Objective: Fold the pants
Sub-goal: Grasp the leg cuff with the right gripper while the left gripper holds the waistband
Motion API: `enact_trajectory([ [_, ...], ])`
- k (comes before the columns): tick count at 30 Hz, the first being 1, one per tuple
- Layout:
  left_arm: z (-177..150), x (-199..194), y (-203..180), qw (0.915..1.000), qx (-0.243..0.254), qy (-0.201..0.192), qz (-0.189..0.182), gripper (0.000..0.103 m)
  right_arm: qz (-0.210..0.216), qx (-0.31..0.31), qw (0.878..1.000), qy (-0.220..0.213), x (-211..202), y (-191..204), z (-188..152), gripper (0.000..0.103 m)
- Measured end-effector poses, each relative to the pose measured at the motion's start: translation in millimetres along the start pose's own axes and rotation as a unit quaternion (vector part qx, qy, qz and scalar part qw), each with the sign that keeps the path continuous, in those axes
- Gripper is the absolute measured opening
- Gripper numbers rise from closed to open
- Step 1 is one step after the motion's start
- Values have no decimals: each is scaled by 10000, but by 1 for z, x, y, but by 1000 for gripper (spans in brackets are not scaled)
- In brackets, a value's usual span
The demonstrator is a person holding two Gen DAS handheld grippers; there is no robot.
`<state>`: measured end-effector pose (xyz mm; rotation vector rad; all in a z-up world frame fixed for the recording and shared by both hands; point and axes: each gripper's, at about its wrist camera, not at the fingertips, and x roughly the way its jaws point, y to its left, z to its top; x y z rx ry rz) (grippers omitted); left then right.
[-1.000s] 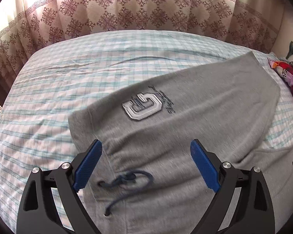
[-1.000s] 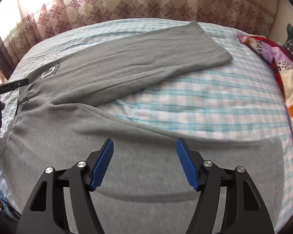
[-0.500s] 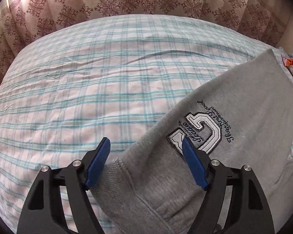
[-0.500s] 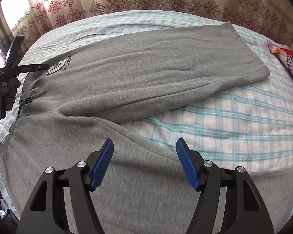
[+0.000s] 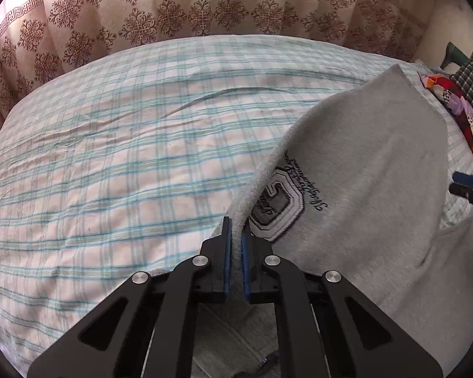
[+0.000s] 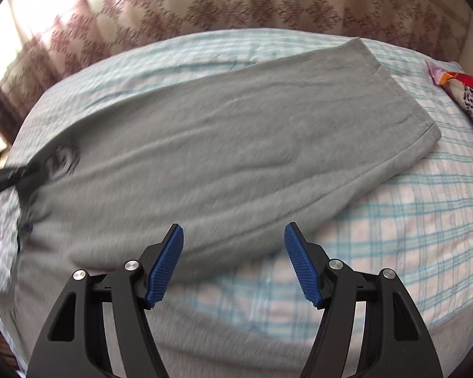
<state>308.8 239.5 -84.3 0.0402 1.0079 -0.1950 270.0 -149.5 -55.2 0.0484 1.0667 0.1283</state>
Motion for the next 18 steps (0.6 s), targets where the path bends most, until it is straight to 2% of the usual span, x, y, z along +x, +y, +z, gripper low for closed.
enact_trajectory([
  [8,-24,-52,-34,9989,251,-350,-171,5,-283,933,9945,-378,27,-56,77,67],
  [14,-45,-72,-48,9986,148,-417,-306,5,-423,1637,9846,-442,50,-109,149,68],
  [18,-62,-74,-57,9991,63,-344,-245,5,-411,2052,9765,-525,60,-133,184,68],
])
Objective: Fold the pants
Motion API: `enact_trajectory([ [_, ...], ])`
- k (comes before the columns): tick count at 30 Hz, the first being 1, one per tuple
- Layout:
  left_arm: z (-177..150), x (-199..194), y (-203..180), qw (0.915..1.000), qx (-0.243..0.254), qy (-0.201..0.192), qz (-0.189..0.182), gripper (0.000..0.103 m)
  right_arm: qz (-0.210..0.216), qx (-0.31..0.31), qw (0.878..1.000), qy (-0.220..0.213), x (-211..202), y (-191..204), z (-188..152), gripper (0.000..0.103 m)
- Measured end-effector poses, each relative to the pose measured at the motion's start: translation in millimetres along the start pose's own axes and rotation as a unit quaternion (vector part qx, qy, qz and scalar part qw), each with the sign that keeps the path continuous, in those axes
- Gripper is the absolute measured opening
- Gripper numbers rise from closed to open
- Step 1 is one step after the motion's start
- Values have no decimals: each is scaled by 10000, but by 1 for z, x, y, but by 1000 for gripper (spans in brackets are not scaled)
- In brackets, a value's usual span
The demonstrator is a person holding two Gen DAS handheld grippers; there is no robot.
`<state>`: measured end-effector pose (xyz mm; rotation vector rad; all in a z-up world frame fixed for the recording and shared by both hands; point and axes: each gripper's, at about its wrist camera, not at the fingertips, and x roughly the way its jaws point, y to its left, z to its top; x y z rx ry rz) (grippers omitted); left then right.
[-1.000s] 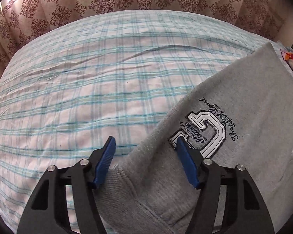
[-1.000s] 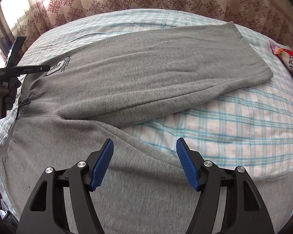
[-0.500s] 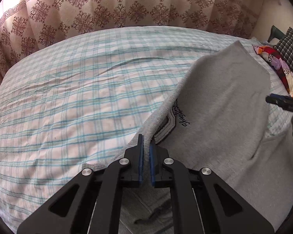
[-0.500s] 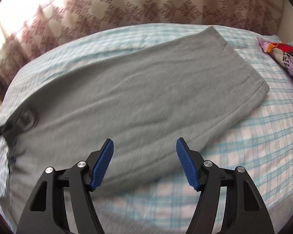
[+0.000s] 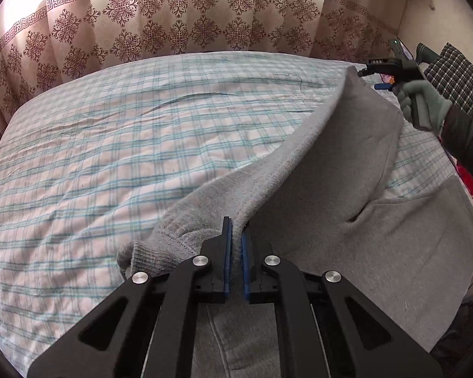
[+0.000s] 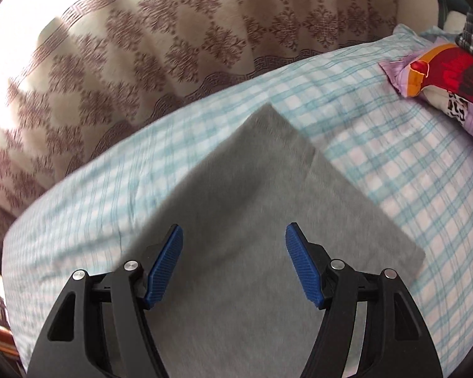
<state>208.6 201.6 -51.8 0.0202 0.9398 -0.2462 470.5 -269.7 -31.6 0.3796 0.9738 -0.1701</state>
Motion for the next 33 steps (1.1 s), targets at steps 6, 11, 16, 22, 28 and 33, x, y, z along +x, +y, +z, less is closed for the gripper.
enact_trajectory([
  [6,-16,-3,-14,9999,30,104,-7,5,138,359,9992,124,23,-1,35,68],
  [11,-19,-8,-16,9999,-64,103,-31,5,77,294,9987,407,47,10,50,68],
  [16,-22,-11,-21,9999,-47,109,-49,5,-714,-21,9952,668,62,19,56,67],
  [22,-19,-19,-20,10000,-36,2,3,5,-1306,-171,9875,868,55,3,52,13],
  [28,-12,-34,-13,9996,-11,-211,202,5,-1030,-163,9936,444,-3,-19,57,4],
  [33,-5,-52,-2,9987,-85,-400,296,5,-809,-262,9963,116,-62,-24,55,4],
])
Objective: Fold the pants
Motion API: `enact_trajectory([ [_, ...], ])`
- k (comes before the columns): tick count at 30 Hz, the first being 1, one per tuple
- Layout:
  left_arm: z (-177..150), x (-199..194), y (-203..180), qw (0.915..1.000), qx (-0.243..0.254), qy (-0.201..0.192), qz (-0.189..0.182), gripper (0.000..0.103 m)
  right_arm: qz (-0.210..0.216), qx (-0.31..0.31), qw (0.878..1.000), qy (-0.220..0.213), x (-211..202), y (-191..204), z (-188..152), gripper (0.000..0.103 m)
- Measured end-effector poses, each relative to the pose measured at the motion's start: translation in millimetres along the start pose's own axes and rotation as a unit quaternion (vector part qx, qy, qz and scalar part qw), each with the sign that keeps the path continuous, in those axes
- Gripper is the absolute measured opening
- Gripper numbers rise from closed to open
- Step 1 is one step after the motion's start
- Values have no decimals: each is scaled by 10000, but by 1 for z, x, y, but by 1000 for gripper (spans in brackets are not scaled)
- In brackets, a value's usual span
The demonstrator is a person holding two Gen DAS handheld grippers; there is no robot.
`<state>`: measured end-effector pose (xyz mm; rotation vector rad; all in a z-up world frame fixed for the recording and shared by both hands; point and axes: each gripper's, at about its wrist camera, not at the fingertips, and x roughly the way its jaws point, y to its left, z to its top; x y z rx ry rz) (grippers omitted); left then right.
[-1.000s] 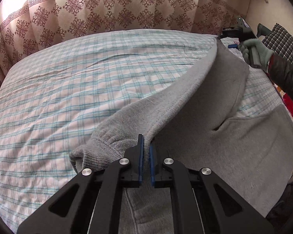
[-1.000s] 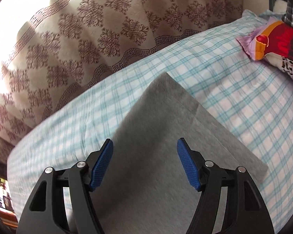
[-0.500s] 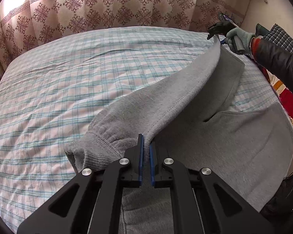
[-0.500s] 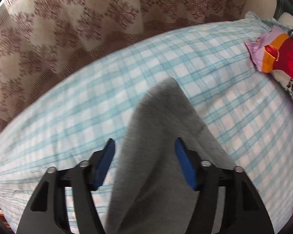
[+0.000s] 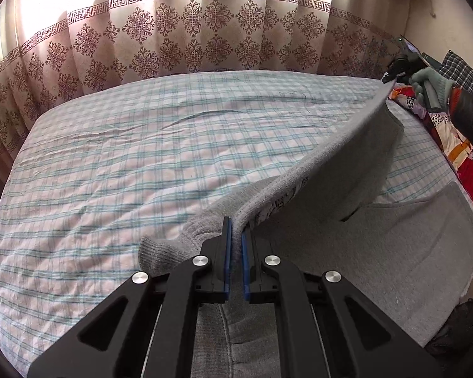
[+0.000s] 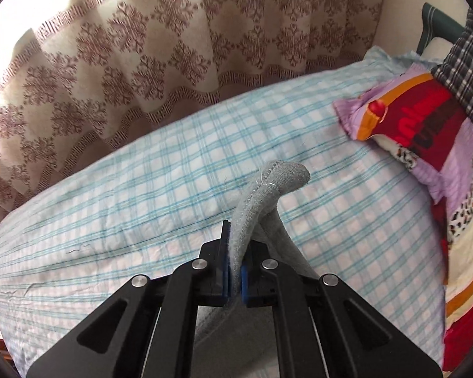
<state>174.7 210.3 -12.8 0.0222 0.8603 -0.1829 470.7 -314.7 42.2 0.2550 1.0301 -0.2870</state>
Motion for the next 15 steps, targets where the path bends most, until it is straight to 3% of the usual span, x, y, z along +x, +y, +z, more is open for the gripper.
enact_trajectory([
  [8,1,-40,0,9987,335,-365,120,6,233,90,9987,-433,-88,-21,-7,4],
  [15,-29,-59,-7,9982,511,-326,37,6,395,286,9970,-607,-146,-63,-57,4],
])
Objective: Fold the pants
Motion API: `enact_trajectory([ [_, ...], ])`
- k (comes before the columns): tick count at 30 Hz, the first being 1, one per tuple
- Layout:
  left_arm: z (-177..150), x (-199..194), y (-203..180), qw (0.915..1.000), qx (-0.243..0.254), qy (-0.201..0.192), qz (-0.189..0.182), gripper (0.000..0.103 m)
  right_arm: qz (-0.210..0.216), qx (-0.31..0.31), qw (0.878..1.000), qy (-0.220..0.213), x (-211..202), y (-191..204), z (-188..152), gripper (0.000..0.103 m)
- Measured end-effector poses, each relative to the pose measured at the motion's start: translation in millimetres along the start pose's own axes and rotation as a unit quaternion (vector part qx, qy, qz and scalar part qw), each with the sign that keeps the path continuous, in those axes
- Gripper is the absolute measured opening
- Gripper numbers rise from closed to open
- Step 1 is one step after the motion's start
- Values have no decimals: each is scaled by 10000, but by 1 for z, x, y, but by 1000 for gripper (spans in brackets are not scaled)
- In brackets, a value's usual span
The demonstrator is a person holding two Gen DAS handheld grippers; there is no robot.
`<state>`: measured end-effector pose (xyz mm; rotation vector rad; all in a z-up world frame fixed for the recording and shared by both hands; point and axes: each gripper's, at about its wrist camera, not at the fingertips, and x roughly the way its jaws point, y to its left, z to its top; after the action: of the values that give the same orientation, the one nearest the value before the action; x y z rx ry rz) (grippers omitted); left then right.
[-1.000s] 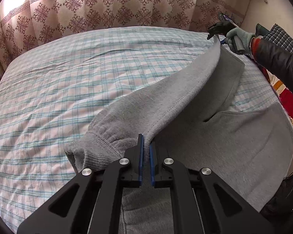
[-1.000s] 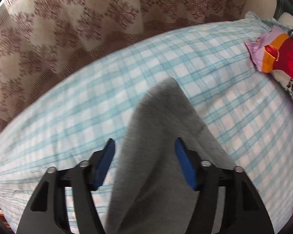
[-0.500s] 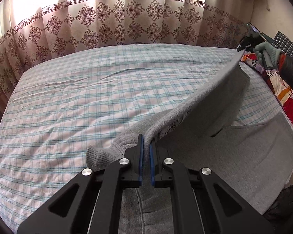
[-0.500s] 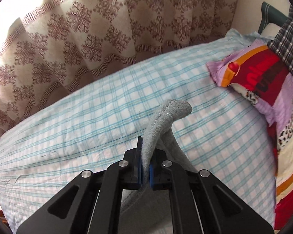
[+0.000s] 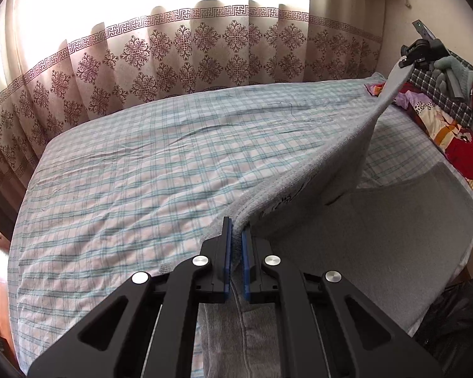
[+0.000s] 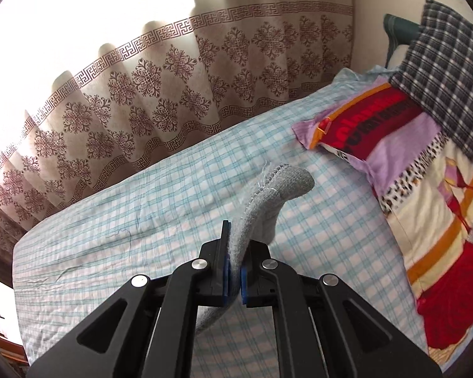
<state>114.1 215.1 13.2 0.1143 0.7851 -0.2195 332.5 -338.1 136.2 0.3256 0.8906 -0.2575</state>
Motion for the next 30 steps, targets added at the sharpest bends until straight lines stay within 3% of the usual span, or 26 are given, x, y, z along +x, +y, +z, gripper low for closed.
enact_trajectory([
  [17,-74,-13,-21,9975,562,228,-354,6,178,1032,9945,-27,-80,-142,-167,4],
  [30,-99,-17,-30,9958,724,366,-420,6,-98,1234,9917,-355,-111,-181,-257,4],
])
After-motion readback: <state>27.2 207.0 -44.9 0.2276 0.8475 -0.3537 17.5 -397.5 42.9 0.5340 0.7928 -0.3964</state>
